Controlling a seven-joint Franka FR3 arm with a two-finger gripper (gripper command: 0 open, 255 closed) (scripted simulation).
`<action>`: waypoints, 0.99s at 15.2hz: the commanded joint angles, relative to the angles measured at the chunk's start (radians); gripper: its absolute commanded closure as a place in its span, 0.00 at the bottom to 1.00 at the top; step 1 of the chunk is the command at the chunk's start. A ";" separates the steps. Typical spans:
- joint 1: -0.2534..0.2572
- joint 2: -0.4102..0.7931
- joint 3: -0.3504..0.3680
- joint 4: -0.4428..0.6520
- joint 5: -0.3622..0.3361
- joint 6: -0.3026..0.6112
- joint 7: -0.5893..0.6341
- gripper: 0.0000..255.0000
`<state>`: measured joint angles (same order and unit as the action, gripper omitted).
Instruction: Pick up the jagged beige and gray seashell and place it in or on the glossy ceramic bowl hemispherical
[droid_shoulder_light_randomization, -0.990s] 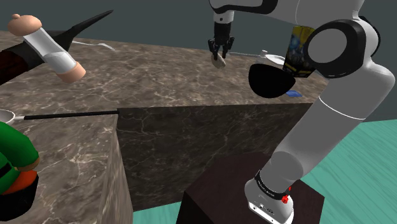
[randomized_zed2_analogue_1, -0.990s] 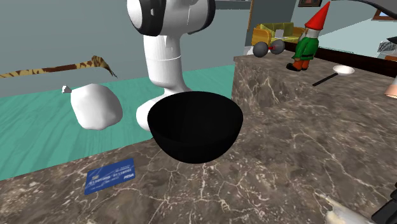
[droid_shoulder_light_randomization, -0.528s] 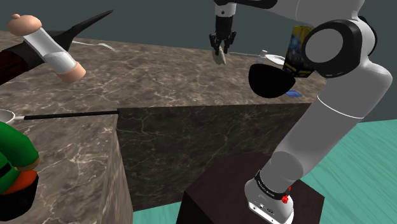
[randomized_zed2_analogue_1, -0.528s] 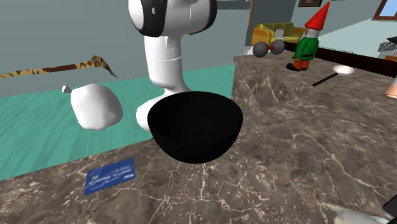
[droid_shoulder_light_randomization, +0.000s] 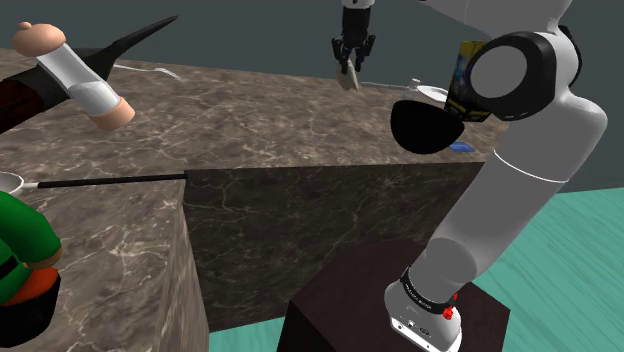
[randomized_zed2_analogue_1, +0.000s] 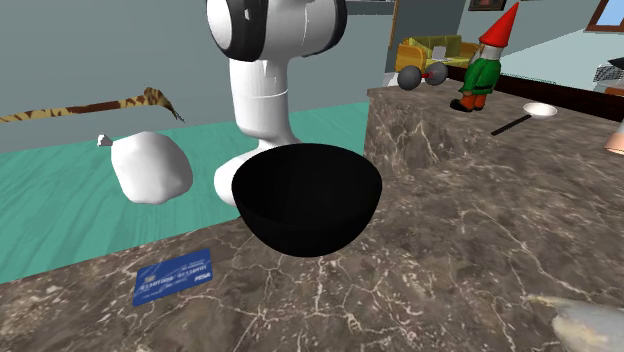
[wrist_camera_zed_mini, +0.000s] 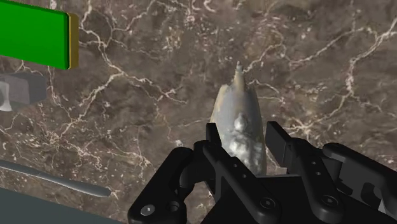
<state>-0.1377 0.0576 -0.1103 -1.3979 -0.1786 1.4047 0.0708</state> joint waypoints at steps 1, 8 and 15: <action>-0.001 0.016 -0.001 0.051 0.001 -0.034 -0.008 1.00; -0.004 0.082 -0.003 0.240 0.003 -0.155 -0.033 1.00; -0.011 0.197 -0.009 0.513 0.006 -0.311 -0.068 1.00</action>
<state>-0.1472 0.2321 -0.1180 -0.9357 -0.1735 1.1221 0.0094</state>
